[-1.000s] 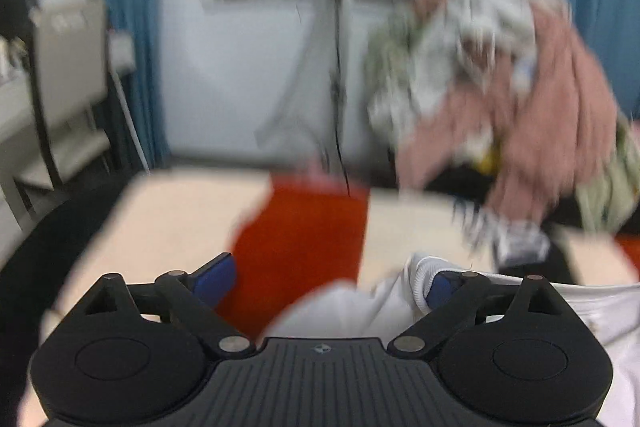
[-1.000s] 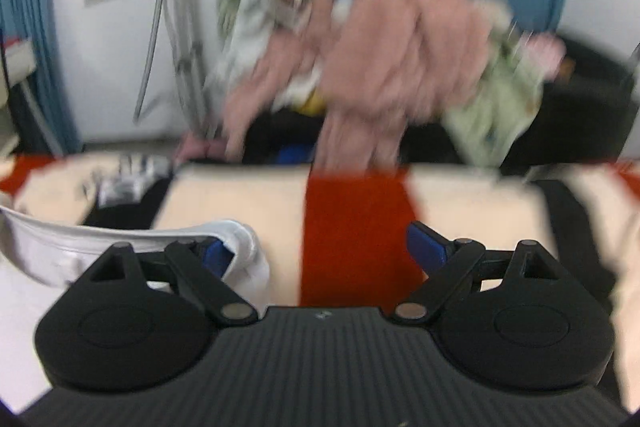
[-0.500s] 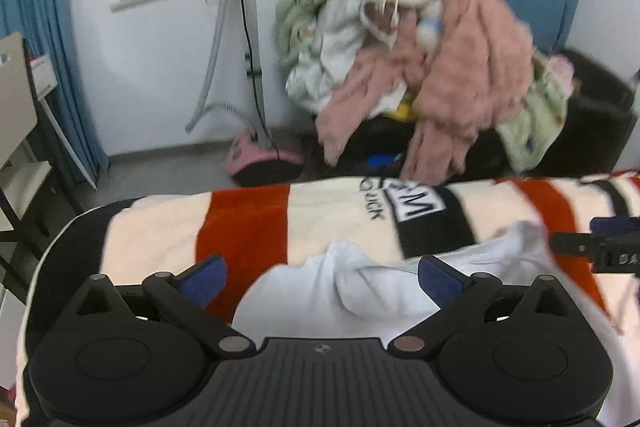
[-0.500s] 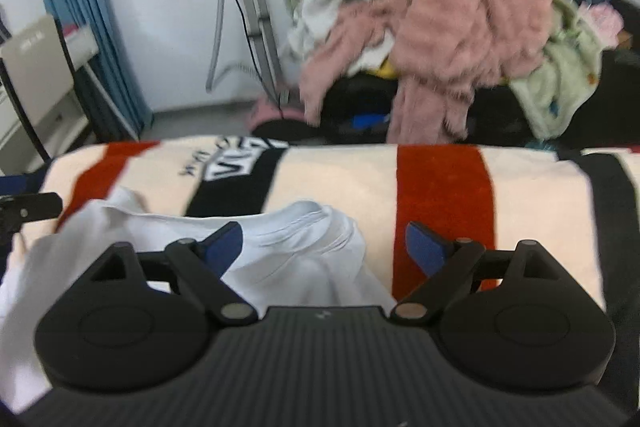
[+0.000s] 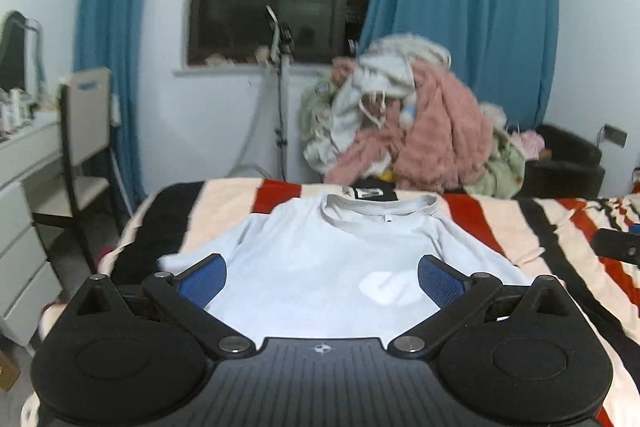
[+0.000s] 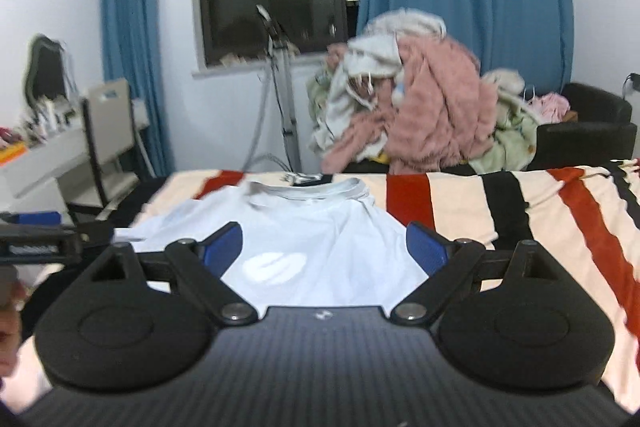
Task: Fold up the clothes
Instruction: 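Lower the T-shirt flat onto the bed with both grippers and release, then grasp the T-shirt sleeve with the left gripper and smooth it flat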
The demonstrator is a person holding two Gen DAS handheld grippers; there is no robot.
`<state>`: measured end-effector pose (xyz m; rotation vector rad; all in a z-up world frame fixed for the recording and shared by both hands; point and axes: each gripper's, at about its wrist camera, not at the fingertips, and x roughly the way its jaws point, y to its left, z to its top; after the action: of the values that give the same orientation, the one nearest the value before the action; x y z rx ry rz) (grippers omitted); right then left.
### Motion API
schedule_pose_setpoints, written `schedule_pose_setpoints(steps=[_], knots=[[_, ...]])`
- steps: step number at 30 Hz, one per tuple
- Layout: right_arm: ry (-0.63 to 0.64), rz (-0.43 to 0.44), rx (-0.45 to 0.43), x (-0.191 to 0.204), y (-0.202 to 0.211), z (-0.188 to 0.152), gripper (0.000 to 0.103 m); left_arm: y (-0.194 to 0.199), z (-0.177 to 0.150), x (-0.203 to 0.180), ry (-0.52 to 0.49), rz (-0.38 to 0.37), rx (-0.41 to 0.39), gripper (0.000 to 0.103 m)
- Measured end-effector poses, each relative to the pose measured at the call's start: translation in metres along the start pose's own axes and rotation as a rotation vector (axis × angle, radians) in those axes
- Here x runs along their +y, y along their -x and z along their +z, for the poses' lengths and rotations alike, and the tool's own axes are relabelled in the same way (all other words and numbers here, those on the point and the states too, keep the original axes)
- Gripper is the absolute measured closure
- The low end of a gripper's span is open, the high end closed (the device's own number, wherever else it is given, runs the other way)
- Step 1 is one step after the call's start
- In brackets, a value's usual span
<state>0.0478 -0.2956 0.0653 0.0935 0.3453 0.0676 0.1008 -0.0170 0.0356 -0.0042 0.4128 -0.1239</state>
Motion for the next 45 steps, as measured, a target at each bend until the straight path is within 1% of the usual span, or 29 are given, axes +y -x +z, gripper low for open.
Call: schedule_pose_setpoints(steps=[2,4,7,10,11,13,16,18,23,27,30,32,33,35,36,37,38,40,42,43,44,45], knots=[[-0.009,0.008,-0.032,0.004,0.036,-0.017,0.013,0.04,-0.021,-0.003,-0.001,0.008,-0.041,0.0],[-0.007,0.005,-0.066,0.008,0.061,-0.034,0.013,0.072,-0.039,-0.008,-0.02,0.001,-0.078,0.0],[-0.007,0.007,-0.099,0.011,0.08,-0.057,0.013,0.103,-0.062,-0.011,-0.027,0.0,-0.122,0.0],[-0.082,0.042,-0.126,0.006,0.089,-0.082,0.013,0.12,-0.085,-0.01,-0.001,-0.014,-0.131,0.0],[-0.103,0.042,-0.119,0.004,0.088,-0.087,0.013,0.121,-0.091,-0.01,0.0,-0.013,-0.119,0.0],[-0.091,0.025,-0.104,0.006,0.086,-0.094,0.013,0.122,-0.102,-0.011,0.002,-0.01,-0.097,0.0],[-0.066,-0.005,-0.12,0.007,0.084,-0.097,0.013,0.115,-0.105,-0.011,0.008,0.011,-0.07,0.0],[-0.074,-0.014,-0.128,0.006,0.083,-0.099,0.013,0.112,-0.105,-0.007,0.022,0.018,-0.072,0.0],[-0.092,-0.025,-0.111,0.003,0.077,-0.105,0.013,0.105,-0.105,-0.003,0.046,0.032,-0.047,0.0],[-0.091,-0.023,-0.084,0.005,0.07,-0.107,0.013,0.098,-0.104,0.002,0.065,0.035,-0.026,0.0],[-0.104,-0.015,-0.058,0.007,0.061,-0.11,0.013,0.091,-0.103,0.009,0.113,0.031,0.002,0.001],[-0.124,0.004,-0.042,0.008,0.056,-0.113,0.014,0.084,-0.099,0.015,0.144,0.054,0.023,0.002],[-0.125,0.015,-0.04,0.008,0.054,-0.114,0.015,0.079,-0.097,0.019,0.16,0.066,0.035,0.003],[-0.131,0.03,-0.033,0.006,0.048,-0.115,0.031,0.063,-0.087,0.031,0.196,0.094,0.068,0.005],[-0.135,0.034,-0.03,0.004,0.044,-0.116,0.036,0.054,-0.081,0.037,0.214,0.107,0.087,0.005],[-0.148,0.032,-0.031,0.002,0.041,-0.116,0.05,0.044,-0.075,0.045,0.233,0.119,0.105,0.007],[-0.162,0.03,-0.033,-0.001,0.037,-0.117,0.059,0.032,-0.067,0.054,0.255,0.131,0.121,0.008],[-0.189,0.016,-0.028,-0.009,0.029,-0.118,0.058,0.006,-0.053,0.075,0.305,0.158,0.143,0.011],[-0.245,0.025,0.0,-0.021,0.016,-0.122,0.054,-0.021,-0.042,0.1,0.363,0.183,0.137,0.012],[-0.273,0.028,0.014,-0.027,0.01,-0.124,0.038,-0.034,-0.038,0.111,0.381,0.196,0.126,0.015],[-0.304,0.008,0.036,-0.033,0.001,-0.128,0.017,-0.047,-0.035,0.122,0.395,0.206,0.115,0.017],[-0.328,-0.012,0.046,-0.037,-0.004,-0.13,0.015,-0.059,-0.032,0.131,0.405,0.209,0.104,0.02]])
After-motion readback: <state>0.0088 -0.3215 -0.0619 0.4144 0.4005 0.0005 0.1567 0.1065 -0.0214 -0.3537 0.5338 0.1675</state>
